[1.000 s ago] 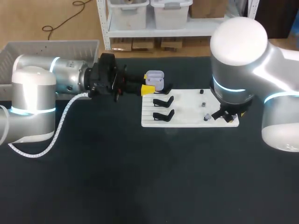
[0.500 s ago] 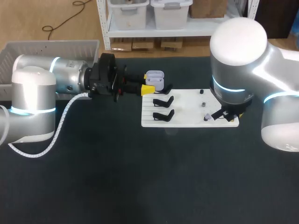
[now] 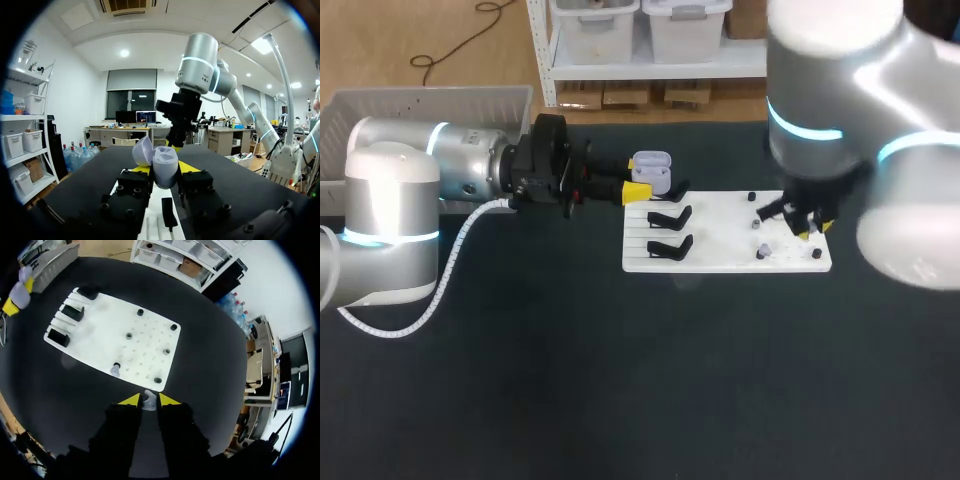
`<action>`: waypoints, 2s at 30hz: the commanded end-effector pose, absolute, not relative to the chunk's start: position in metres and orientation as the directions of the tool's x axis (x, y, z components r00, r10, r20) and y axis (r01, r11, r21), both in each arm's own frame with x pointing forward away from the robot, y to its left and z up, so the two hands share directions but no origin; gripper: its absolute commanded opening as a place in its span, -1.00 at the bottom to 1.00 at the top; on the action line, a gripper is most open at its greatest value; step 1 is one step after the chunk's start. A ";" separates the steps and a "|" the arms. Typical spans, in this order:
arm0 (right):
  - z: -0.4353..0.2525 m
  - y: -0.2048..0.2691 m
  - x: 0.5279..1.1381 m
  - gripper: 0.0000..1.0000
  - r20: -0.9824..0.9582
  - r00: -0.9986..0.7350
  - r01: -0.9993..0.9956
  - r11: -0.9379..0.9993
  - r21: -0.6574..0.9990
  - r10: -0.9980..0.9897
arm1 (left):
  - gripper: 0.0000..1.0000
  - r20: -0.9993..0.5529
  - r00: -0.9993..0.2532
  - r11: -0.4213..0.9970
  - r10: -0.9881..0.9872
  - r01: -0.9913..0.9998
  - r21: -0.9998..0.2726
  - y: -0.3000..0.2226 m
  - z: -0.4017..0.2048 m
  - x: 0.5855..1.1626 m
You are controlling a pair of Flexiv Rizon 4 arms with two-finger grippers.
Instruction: Pick up each earbud case from the left stands, insert the matching earbuds, close the lid, and place the case in the box.
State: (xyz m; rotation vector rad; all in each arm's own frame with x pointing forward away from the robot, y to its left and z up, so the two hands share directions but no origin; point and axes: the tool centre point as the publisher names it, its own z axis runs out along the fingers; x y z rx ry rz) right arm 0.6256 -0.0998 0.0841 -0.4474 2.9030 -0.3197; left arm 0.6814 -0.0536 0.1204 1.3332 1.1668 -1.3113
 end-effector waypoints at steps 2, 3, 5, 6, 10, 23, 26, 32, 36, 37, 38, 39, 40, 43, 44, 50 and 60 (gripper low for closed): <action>0.125 -0.081 0.622 -1.00 -0.058 -0.968 -0.222 0.943 -0.247 -0.243 | -1.00 -1.000 -0.007 -0.142 0.028 0.990 -0.011 -0.054 0.120 0.680; 0.128 -0.079 0.621 -1.00 -0.051 -0.973 -0.206 0.943 -0.260 -0.226 | -1.00 -1.000 -0.007 -0.142 0.028 0.990 -0.011 -0.054 0.120 0.680; 0.133 -0.074 0.619 -1.00 -0.050 -0.978 -0.182 0.949 -0.256 -0.201 | -1.00 -1.000 -0.007 -0.142 0.028 0.990 -0.011 -0.054 0.120 0.680; 0.136 -0.072 0.618 -1.00 -0.050 -0.981 -0.167 0.948 -0.270 -0.186 | -1.00 -1.000 -0.007 -0.142 0.028 0.990 -0.011 -0.054 0.120 0.680; 0.141 -0.062 0.616 -1.00 -0.055 -0.989 -0.121 0.960 -0.250 -0.139 | -1.00 -1.000 -0.007 -0.142 0.028 0.990 -0.011 -0.054 0.120 0.680; 0.143 -0.056 0.614 -1.00 -0.080 -0.991 -0.087 0.975 -0.202 -0.105 | -1.00 -1.000 -0.007 -0.142 0.028 0.990 -0.011 -0.054 0.120 0.680; 0.143 -0.056 0.614 -1.00 -0.080 -0.991 -0.087 0.975 -0.202 -0.105 | -1.00 -1.000 -0.007 -0.142 0.028 0.990 -0.011 -0.054 0.120 0.680; 0.159 -0.035 0.619 -1.00 -0.109 -0.992 -0.038 0.982 -0.187 -0.059 | -1.00 -1.000 -0.007 -0.142 0.028 0.990 -0.011 -0.054 0.120 0.680; 0.172 -0.023 0.625 -1.00 -0.133 -0.991 0.039 0.984 -0.172 0.016 | -1.00 -1.000 -0.007 -0.142 0.028 0.990 -0.011 -0.054 0.120 0.680; 0.173 -0.021 0.627 -1.00 -0.130 -0.991 0.059 0.985 -0.160 0.038 | -1.00 -1.000 -0.007 -0.142 0.028 0.990 -0.011 -0.054 0.120 0.680; 0.175 -0.019 0.628 -1.00 -0.132 -0.990 0.075 0.985 -0.153 0.054 | -1.00 -1.000 -0.007 -0.142 0.028 0.990 -0.011 -0.054 0.120 0.680; 0.175 -0.017 0.629 -1.00 -0.129 -0.989 0.089 0.985 -0.146 0.070 | -1.00 -1.000 -0.007 -0.142 0.028 0.990 -0.011 -0.054 0.120 0.680; 0.175 -0.015 0.630 -1.00 -0.124 -0.988 0.107 0.985 -0.134 0.090 | -1.00 -1.000 -0.007 -0.142 0.028 0.990 -0.011 -0.054 0.120 0.680; 0.175 -0.010 0.633 -1.00 -0.102 -0.986 0.142 0.983 -0.117 0.130 | -1.00 -1.000 -0.007 -0.158 0.022 0.987 -0.010 -0.060 0.117 0.674; 0.175 -0.009 0.633 -1.00 -0.095 -0.985 0.152 0.982 -0.114 0.142 | -1.00 -1.000 -0.009 -0.165 0.020 0.986 -0.012 -0.062 0.116 0.671; 0.170 0.001 0.632 -1.00 -0.026 -0.982 0.188 0.975 -0.116 0.186 | -1.00 -1.000 -0.014 -0.199 0.017 0.980 -0.017 -0.071 0.112 0.660; 0.166 0.006 0.631 -1.00 -0.012 -0.980 0.200 0.972 -0.121 0.200 | -1.00 -1.000 -0.017 -0.213 0.014 0.977 -0.019 -0.075 0.109 0.656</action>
